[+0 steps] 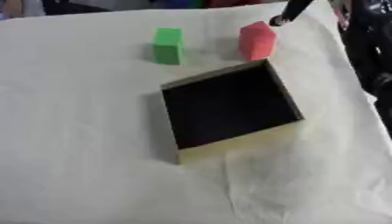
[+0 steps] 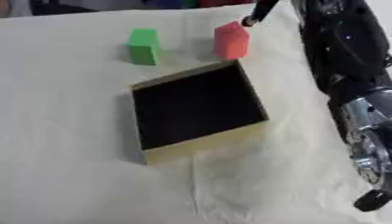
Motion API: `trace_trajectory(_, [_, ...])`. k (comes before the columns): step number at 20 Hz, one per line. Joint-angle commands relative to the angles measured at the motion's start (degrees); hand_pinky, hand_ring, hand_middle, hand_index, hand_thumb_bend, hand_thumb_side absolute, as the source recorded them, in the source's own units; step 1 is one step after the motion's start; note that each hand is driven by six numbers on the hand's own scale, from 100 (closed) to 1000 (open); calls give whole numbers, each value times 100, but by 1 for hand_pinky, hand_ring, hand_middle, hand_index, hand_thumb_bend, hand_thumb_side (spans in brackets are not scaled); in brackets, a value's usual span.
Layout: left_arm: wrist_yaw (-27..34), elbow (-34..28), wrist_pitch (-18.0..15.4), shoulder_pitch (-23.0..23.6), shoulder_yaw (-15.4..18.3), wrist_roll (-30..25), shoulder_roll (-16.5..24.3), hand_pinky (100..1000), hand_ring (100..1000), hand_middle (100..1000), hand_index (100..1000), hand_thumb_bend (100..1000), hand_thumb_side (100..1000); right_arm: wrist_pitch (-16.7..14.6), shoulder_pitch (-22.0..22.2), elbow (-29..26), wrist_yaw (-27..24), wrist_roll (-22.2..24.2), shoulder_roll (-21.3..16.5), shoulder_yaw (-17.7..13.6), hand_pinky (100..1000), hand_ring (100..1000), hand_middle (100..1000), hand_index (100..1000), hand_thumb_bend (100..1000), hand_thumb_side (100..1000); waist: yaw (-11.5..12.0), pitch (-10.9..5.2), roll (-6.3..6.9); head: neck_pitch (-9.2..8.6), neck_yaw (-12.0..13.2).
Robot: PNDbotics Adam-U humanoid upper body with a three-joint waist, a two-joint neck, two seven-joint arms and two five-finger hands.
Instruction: Pick up objects on the table and place them in the box.
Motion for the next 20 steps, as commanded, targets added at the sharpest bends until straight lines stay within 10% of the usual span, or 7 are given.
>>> trace_trajectory(1, [-3, -81, 8, -46, 40, 2, 133, 758, 644, 685, 880, 142, 823, 10, -95, -7, -83, 84, -137, 32, 869, 978, 974, 1000, 588, 566, 5, -160, 10, 8, 7])
trace_trajectory(20, [6, -81, -2, -56, 39, 15, 128, 756, 645, 685, 880, 148, 814, -727, -28, 1, -898, 450, -164, 586, 870, 969, 959, 1000, 600, 581, -5, -165, -14, 7, 23])
